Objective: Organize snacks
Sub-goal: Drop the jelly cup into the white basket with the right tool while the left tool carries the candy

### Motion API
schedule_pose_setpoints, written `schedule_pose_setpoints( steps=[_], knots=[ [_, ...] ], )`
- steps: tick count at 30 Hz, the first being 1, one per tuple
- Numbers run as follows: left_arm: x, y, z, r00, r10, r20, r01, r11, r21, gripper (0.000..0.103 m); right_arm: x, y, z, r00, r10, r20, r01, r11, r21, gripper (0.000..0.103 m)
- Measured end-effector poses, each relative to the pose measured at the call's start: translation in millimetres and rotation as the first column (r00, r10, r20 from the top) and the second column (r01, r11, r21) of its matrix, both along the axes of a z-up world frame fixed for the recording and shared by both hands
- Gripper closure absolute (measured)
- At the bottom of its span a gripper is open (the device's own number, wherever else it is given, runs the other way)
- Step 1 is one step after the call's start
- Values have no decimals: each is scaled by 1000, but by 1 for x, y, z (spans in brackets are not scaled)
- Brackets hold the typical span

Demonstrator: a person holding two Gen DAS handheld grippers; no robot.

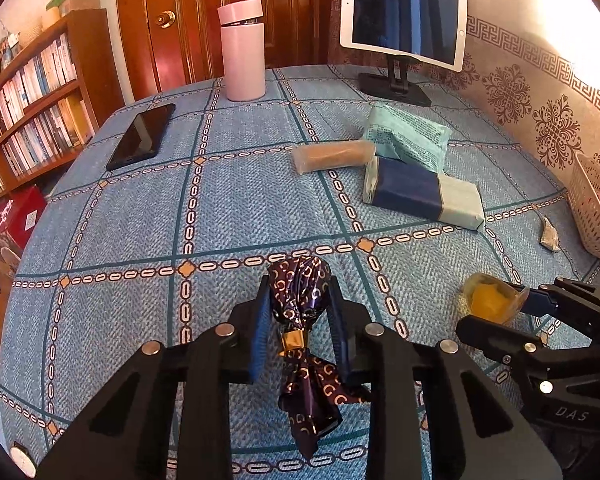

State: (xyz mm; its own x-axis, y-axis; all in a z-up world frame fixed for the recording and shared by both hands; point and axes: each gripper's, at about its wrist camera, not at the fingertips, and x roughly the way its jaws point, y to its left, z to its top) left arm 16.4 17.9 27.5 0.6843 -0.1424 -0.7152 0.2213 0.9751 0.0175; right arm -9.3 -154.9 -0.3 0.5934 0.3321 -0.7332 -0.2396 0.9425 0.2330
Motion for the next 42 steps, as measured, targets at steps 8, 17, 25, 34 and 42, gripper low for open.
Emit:
schedule_pose_setpoints(
  steps=[8,17,25,34,42],
  knots=[
    [-6,-3,16,999,12,42,-12,1000,19,76,-7,-9,7,1000,-21,22,20,999,36,58],
    [-8,-19,28,998,-9,64,8,1000,20,76,-24,-45,38,988,-114,106,105,991,87,58],
    [-13,-45,41,994,-58,90,56,998,27,76,-43,-100,69,946,-260,194,240,964,118,58],
    [-22,-77,54,985,-122,123,118,992,42,76,-73,-162,92,852,-433,293,420,901,111,58],
    [-28,-114,63,967,-208,148,202,978,52,76,-101,-215,100,747,-569,345,579,811,85,58]
  ],
)
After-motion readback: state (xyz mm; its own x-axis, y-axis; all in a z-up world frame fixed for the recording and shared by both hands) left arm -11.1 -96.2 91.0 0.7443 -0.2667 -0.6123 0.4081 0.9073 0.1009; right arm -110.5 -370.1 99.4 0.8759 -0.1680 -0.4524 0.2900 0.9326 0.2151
